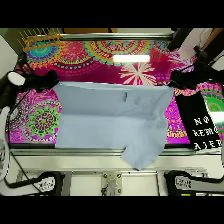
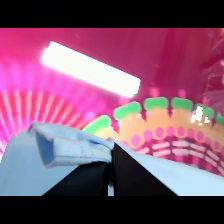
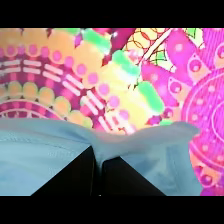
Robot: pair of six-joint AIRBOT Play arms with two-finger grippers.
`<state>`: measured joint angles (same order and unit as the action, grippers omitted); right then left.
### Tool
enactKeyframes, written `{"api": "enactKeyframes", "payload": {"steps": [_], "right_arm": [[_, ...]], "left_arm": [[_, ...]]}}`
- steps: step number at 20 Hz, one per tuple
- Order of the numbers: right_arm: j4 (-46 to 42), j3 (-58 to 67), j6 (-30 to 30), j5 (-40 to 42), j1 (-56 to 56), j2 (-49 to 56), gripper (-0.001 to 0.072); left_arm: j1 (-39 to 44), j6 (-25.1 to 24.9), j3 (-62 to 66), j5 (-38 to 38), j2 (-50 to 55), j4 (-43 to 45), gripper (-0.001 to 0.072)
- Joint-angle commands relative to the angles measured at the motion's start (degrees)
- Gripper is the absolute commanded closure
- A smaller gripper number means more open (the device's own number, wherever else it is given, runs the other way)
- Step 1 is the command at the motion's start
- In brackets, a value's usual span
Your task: Fold the clothes and pants, and hang the long-sleeved shirts on hangers.
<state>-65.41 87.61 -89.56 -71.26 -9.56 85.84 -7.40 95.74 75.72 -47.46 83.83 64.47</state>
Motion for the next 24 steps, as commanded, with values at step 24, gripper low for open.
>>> {"api": "enactKeyframes", "payload": {"steps": [24], "right_arm": [[-3.5,-31.4,-0.7,21.5,4.0,-3.8,0.0539]], "left_arm": [[0.2,-1.9,-20.8,6.1,3.8,2.8,0.0682]]}}
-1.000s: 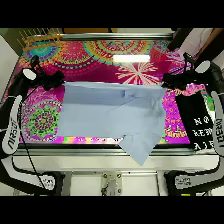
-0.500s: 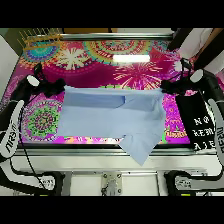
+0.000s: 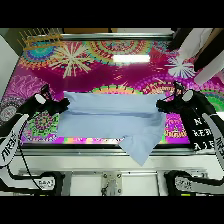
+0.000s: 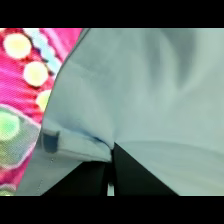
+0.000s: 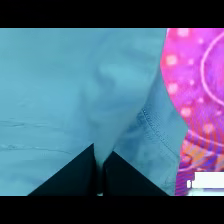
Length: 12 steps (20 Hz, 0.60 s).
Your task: Fold the clothes and pants, and hang the long-sleeved shirts on hangers.
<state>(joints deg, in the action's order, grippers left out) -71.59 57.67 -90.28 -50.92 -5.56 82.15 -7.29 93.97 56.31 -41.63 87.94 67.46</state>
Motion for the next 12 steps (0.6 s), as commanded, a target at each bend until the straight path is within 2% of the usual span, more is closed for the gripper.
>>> {"api": "enactKeyframes", "payload": {"steps": [1,2,3,7,10,12], "right_arm": [[3.8,-1.4,0.0,1.0,0.0,-0.2,0.0289],[4.2,-0.9,0.0,0.3,-0.2,-0.8,0.02],[4.0,-0.4,0.0,-0.6,-0.8,-2.1,0.02],[-0.9,-0.1,0.0,-6.9,-5.9,-14.7,0.02],[-2.0,-0.2,1.0,-13.0,-8.1,-23.5,0.02],[-1.7,-0.2,1.1,-14.1,-7.8,-27.5,0.02]], "left_arm": [[0.0,-0.1,-0.7,-0.5,-0.3,-0.2,0.0438],[0.0,-0.1,0.4,-1.9,-0.8,-0.1,0.0183],[-0.7,-0.1,1.7,-3.2,-2.3,0.1,0.0148],[-7.0,-0.1,1.6,-7.3,-14.5,1.2,0.0149],[-11.8,-0.1,-5.8,-11.8,-23.8,3.6,0.0149],[-13.8,-0.1,-12.6,-13.1,-28.4,3.4,0.0149]]}}
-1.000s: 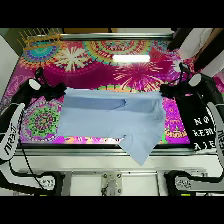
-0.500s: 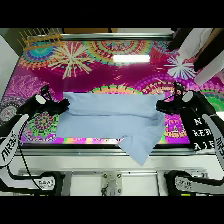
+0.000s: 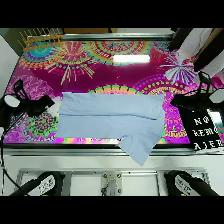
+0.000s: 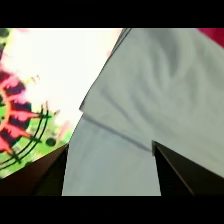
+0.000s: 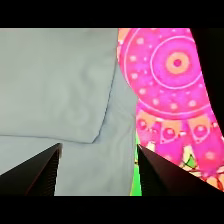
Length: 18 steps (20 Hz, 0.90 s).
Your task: Fold the clothes and pants, and hang the long-sleeved shirts on hangers.
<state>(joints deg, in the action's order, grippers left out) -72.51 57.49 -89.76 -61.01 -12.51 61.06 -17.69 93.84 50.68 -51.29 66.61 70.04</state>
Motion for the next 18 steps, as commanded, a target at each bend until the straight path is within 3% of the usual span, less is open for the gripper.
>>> {"api": "enactKeyframes", "payload": {"steps": [1,10,15,18], "right_arm": [[-0.3,-0.1,0.5,-4.0,-0.9,-7.8,0.02],[2.1,-0.9,0.5,-6.5,-0.9,-10.4,0.02],[2.2,-2.2,0.6,-6.5,-0.9,-10.4,0.02],[2.2,-2.5,0.5,-6.5,-0.9,-10.4,0.02]], "left_arm": [[-4.0,0.0,-10.3,-3.6,-9.1,0.8,0.0149],[-6.9,4.0,-30.6,-0.2,-18.1,-1.2,0.0149],[-6.8,1.9,-31.6,5.5,-11.1,-12.6,0.015],[-6.3,0.3,-29.2,6.3,-6.6,-14.5,0.0165]]}}
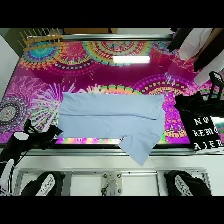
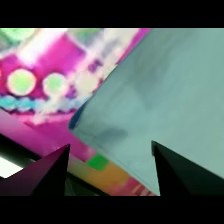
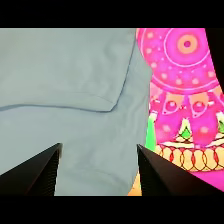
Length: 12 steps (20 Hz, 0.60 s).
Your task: Fold the clothes and pants, and hang the long-sleeved shirts on hangers.
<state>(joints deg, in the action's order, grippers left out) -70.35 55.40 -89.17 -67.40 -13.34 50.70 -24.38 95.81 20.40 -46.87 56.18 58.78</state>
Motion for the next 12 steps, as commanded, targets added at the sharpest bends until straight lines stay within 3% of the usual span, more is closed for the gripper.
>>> {"api": "enactKeyframes", "payload": {"steps": [1,4,5,6,12], "right_arm": [[0.0,-0.4,0.0,-0.1,0.0,0.2,0.02],[0.1,-0.8,0.0,0.0,-0.2,0.5,0.0199],[-0.1,-1.2,0.0,0.0,-0.3,0.5,0.0199],[-0.2,-1.8,0.2,-0.4,-0.6,0.5,0.0199],[1.7,-19.2,0.9,-2.9,-6.3,0.5,0.0198]], "left_arm": [[1.3,-1.6,2.1,1.9,5.0,-2.9,0.0246],[6.1,-1.4,4.6,2.1,7.1,-3.0,0.0321],[7.8,-1.5,5.4,2.1,7.4,-2.8,0.055],[8.9,-1.5,6.0,2.2,7.5,-2.8,0.0685],[9.0,-1.5,6.8,1.6,2.0,1.0,0.0701]]}}
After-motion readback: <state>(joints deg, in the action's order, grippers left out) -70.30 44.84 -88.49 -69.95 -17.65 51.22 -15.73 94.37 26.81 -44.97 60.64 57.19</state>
